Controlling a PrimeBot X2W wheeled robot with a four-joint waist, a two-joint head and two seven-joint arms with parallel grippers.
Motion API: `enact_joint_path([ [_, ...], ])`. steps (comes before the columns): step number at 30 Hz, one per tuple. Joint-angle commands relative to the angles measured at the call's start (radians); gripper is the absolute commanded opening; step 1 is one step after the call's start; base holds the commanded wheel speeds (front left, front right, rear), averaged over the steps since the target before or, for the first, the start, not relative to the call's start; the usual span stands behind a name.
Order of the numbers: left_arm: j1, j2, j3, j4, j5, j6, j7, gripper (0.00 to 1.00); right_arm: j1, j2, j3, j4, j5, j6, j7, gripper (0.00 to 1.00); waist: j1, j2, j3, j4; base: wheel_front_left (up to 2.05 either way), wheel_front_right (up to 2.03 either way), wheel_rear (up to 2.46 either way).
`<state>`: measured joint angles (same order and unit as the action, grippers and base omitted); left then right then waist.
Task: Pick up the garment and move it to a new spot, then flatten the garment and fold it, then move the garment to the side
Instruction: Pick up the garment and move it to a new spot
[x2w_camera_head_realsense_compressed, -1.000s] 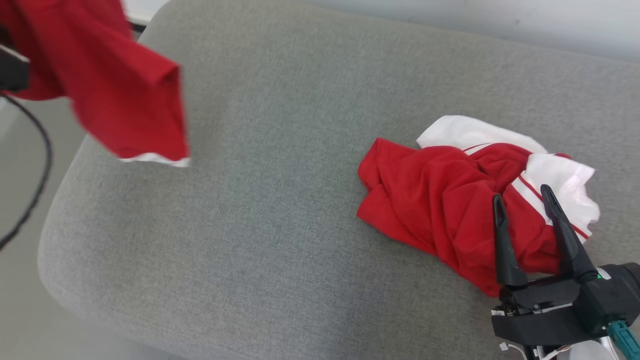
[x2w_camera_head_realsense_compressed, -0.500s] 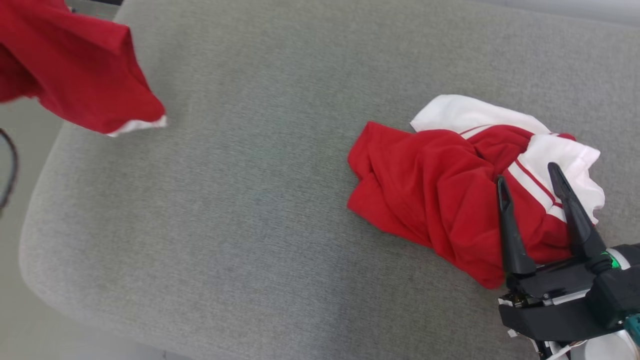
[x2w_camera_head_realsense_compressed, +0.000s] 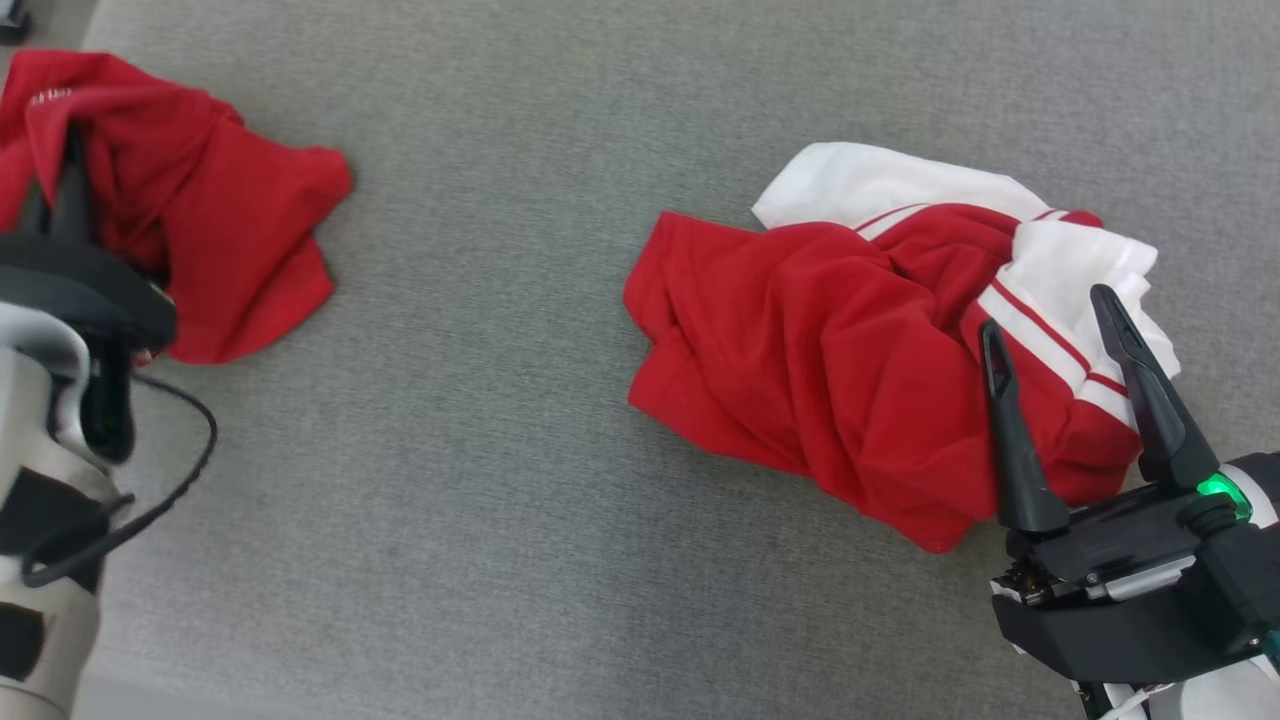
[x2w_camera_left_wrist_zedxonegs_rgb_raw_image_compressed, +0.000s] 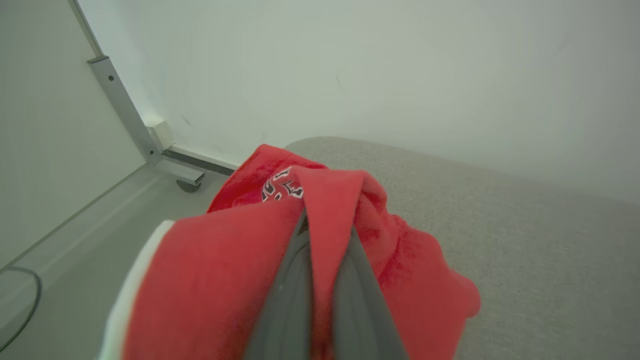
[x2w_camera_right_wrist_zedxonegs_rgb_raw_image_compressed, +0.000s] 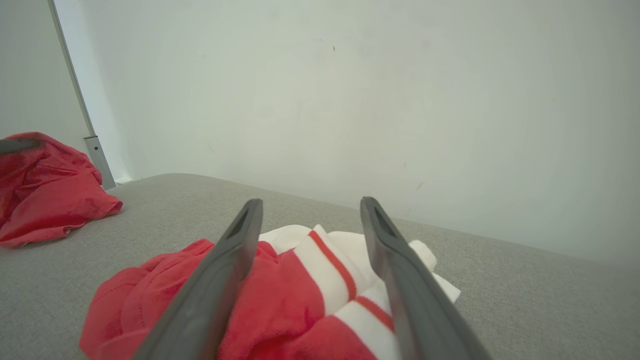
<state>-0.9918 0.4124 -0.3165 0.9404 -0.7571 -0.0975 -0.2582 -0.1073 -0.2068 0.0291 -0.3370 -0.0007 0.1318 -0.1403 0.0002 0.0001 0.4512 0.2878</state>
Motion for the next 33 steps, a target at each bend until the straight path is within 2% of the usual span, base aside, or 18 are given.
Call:
enact_joint_path([
  [1, 0.011, -0.015, -0.004, 0.046, -0.019, -0.007, 0.017, 0.0, -0.01, 0.003, 0.005, -0.012, -0.008, -0.002, 0.004, 1.0, -0.0002, -0.0001, 0.016, -0.02, 0.0, 0.0, 0.0],
  [7, -0.008, -0.043, -0.014, 0.161, -0.035, -0.022, 0.029, 0.0, -0.004, 0.004, -0.001, -0.017, -0.011, -0.002, 0.0, 1.0, -0.0002, -0.0001, 0.008, -0.028, 0.0, 0.0, 0.0],
  [8, -0.011, -0.043, -0.014, 0.174, -0.038, -0.025, 0.027, 0.11, -0.002, 0.006, -0.001, -0.012, -0.011, -0.002, 0.0, 1.0, -0.0002, -0.0001, 0.002, -0.027, 0.0, 0.0, 0.0],
  [9, -0.012, -0.042, -0.02, 0.188, -0.036, -0.023, 0.031, 1.0, -0.001, 0.008, 0.002, -0.009, -0.009, -0.002, -0.004, 1.0, -0.0002, -0.0001, -0.005, -0.026, 0.0, 0.0, 0.0],
  [20, -0.069, 0.001, -0.033, 0.153, -0.024, -0.032, -0.003, 1.0, 0.006, 0.038, 0.018, 0.054, 0.007, -0.002, -0.039, 1.0, -0.0002, -0.0001, -0.088, -0.017, 0.0, 0.0, 0.0],
  [23, -0.08, 0.029, -0.032, 0.111, -0.006, -0.031, -0.007, 1.0, 0.003, 0.051, 0.026, 0.073, 0.012, -0.002, -0.052, 1.0, -0.0002, -0.0001, -0.109, -0.025, 0.0, 0.0, 0.0],
  [27, -0.073, 0.063, 0.019, -0.022, 0.043, -0.019, -0.007, 1.0, -0.004, 0.072, 0.027, 0.1, 0.017, -0.002, -0.074, 1.0, -0.0002, -0.0001, -0.141, -0.052, 0.0, 0.0, 0.0],
  [33, -0.004, 0.062, 0.08, -0.212, 0.131, 0.005, -0.008, 1.0, -0.001, 0.1, 0.018, 0.147, 0.024, -0.002, -0.101, 1.0, -0.0002, -0.0001, -0.193, -0.105, 0.0, 0.0, 0.0],
])
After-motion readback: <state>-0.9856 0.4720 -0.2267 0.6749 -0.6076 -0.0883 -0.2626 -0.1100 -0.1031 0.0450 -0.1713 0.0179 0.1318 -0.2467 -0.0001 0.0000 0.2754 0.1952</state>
